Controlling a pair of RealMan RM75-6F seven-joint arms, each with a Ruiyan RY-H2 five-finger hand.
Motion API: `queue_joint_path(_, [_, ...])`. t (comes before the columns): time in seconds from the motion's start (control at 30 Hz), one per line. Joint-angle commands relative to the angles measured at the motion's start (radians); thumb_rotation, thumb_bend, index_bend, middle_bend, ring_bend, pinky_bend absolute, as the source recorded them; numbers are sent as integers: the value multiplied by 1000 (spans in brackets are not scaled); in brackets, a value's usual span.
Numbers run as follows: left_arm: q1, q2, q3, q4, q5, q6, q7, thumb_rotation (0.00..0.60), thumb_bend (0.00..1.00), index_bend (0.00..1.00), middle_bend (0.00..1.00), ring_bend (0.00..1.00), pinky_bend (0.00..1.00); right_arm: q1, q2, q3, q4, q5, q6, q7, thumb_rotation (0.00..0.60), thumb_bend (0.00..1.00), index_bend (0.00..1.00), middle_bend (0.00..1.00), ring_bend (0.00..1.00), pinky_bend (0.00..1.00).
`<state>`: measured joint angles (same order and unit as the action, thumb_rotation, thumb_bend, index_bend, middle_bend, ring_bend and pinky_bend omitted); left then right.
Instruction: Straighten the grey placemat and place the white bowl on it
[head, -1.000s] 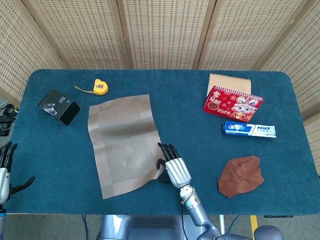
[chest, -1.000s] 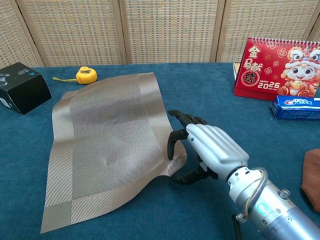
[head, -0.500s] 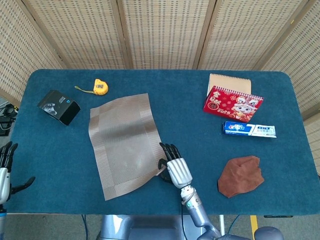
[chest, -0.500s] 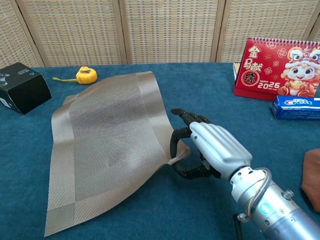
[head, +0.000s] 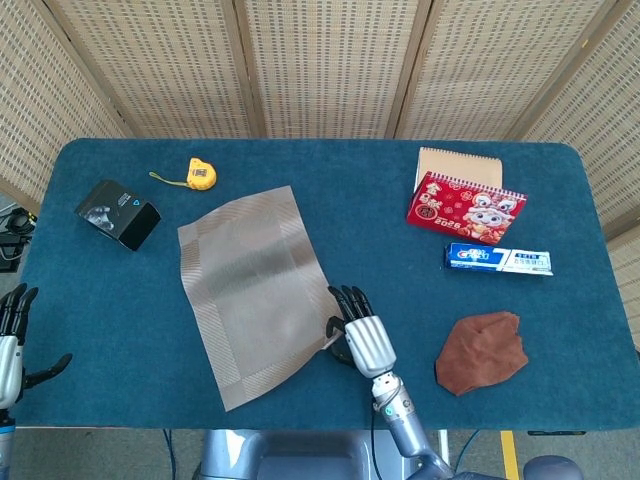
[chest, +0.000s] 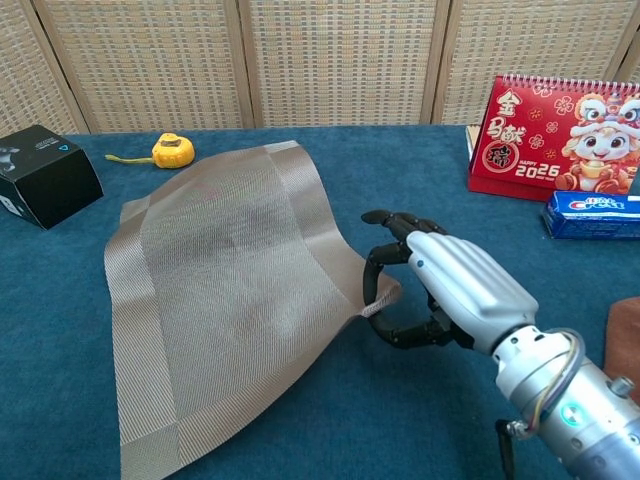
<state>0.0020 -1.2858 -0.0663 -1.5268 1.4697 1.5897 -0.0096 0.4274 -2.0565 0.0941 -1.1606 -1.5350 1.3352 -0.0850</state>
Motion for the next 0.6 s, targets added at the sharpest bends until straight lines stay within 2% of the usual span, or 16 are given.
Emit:
queue_joint_path(0.03, [0, -2, 1, 0, 2, 0, 3, 600, 114, 37, 0, 0, 0, -12, 30, 1, -27, 0, 13, 0, 600, 587, 734, 147, 0, 0])
queue_joint_path(0.27, [-1, -6, 3, 1, 7, 0, 14, 600, 114, 37, 0, 0, 0, -30, 109, 15, -84, 5, 39, -12, 600, 586, 737, 147, 0, 0])
queue_joint_path(0.6, [-1, -13, 6, -2, 12, 3, 30, 600, 113, 37, 0, 0, 0, -51, 291, 79, -189, 51, 54, -24, 600, 584, 738, 147, 0, 0])
